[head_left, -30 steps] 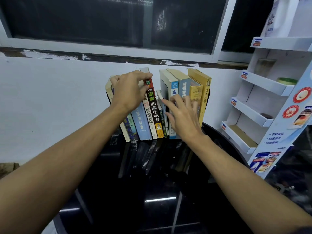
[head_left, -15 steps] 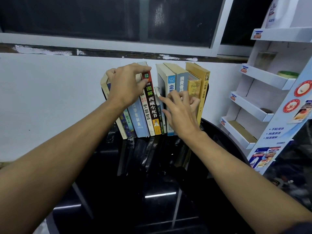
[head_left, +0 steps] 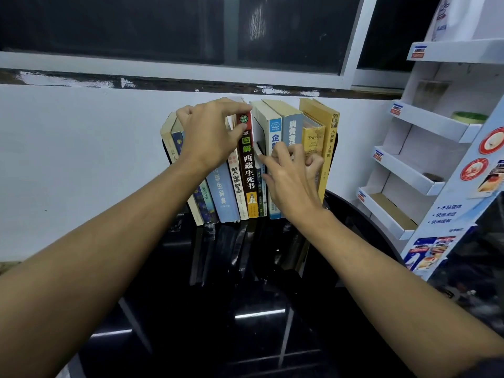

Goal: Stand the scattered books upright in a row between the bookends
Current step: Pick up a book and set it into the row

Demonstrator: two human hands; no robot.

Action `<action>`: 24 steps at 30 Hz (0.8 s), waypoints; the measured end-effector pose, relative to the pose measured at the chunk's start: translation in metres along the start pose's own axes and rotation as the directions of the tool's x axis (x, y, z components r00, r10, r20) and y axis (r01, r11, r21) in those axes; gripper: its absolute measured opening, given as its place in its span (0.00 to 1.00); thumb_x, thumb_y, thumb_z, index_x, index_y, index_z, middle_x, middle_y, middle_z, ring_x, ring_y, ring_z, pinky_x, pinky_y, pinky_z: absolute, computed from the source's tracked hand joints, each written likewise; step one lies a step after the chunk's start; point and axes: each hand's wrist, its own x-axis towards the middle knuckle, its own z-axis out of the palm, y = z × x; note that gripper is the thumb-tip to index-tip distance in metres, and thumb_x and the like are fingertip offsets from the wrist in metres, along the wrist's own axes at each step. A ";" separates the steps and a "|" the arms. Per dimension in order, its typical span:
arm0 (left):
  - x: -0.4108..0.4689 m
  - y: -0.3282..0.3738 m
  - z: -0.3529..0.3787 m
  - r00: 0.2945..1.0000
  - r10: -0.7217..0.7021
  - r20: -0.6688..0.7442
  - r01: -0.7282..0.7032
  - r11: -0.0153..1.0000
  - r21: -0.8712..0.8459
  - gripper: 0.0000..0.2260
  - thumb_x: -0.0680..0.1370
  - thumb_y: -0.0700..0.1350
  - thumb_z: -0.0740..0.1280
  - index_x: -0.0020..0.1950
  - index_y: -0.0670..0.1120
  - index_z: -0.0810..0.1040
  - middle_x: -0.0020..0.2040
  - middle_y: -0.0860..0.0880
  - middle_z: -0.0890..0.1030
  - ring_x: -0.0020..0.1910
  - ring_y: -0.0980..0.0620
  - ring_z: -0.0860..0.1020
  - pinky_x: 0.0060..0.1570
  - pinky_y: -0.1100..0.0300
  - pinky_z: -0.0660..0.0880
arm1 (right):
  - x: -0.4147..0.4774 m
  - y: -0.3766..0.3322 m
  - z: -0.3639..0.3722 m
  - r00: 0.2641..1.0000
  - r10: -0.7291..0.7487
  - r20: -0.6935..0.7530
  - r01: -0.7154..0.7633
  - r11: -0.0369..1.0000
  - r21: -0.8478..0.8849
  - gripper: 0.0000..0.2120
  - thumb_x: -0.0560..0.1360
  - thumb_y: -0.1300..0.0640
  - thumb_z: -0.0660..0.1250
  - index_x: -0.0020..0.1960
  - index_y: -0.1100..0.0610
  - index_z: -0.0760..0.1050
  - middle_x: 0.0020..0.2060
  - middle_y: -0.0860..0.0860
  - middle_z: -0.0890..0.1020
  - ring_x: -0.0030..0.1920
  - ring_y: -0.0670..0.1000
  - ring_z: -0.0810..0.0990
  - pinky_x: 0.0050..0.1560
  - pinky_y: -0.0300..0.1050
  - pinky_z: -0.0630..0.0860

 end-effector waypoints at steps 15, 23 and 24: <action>-0.005 -0.005 -0.006 1.000 -0.020 -0.001 0.020 0.999 0.039 0.15 0.79 0.51 0.70 0.65 0.59 0.80 0.62 0.59 0.82 0.64 0.55 0.74 0.57 0.52 0.57 | -0.001 -0.010 -0.008 0.994 0.105 0.033 -0.108 0.988 0.110 0.12 0.76 0.56 0.72 0.60 0.51 0.82 0.52 0.50 0.75 0.55 0.53 0.66 0.47 0.48 0.49; -0.005 -0.006 -0.006 1.000 -0.024 0.012 0.023 0.998 0.060 0.15 0.79 0.51 0.70 0.66 0.60 0.79 0.63 0.58 0.81 0.65 0.54 0.74 0.58 0.50 0.58 | 0.004 -0.018 -0.010 0.986 0.157 0.063 -0.165 0.975 0.150 0.12 0.76 0.56 0.72 0.59 0.52 0.83 0.50 0.50 0.75 0.54 0.54 0.70 0.47 0.49 0.54; -0.005 -0.006 -0.006 1.000 -0.020 0.018 0.019 0.998 0.065 0.16 0.79 0.50 0.70 0.67 0.60 0.79 0.64 0.58 0.81 0.65 0.54 0.74 0.57 0.51 0.57 | 0.002 -0.017 -0.011 0.986 0.147 0.074 -0.156 0.977 0.144 0.13 0.75 0.57 0.72 0.60 0.52 0.83 0.50 0.51 0.74 0.54 0.54 0.70 0.47 0.49 0.53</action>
